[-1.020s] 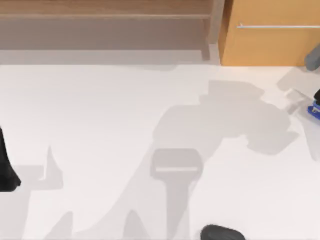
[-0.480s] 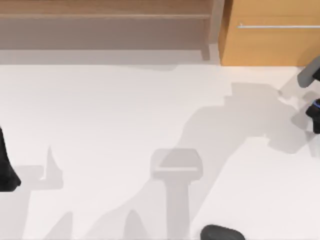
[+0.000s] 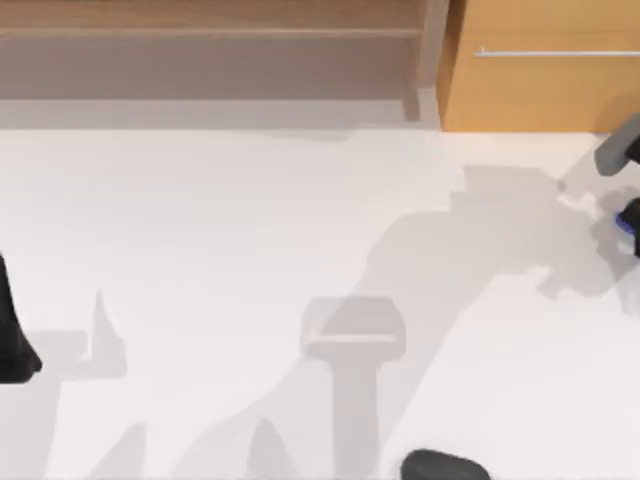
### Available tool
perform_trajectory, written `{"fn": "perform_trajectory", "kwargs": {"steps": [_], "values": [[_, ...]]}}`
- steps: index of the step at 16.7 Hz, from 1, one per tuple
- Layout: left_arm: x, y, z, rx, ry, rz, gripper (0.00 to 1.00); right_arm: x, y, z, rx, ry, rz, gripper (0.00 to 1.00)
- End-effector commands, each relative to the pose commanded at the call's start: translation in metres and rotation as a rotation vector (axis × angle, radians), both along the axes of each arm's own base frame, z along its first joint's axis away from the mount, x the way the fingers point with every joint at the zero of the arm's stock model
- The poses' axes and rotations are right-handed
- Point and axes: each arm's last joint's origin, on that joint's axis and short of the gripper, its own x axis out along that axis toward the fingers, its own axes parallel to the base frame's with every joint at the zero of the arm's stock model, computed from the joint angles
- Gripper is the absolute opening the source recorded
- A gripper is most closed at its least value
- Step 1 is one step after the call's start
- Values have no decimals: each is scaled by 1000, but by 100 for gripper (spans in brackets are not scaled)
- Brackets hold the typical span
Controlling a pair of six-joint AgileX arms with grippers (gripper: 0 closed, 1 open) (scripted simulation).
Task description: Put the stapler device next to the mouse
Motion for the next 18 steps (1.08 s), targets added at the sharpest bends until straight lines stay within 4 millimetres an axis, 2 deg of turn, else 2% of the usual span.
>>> {"fn": "perform_trajectory", "kwargs": {"steps": [6,14,18], "values": [[0,0,0,0,0,0,100,0,0,0,0,0,0,2],[0,0,0,0,0,0,100,0,0,0,0,0,0,0],[0,0,0,0,0,0,100,1,1,11,-1,-4,2,0]]}}
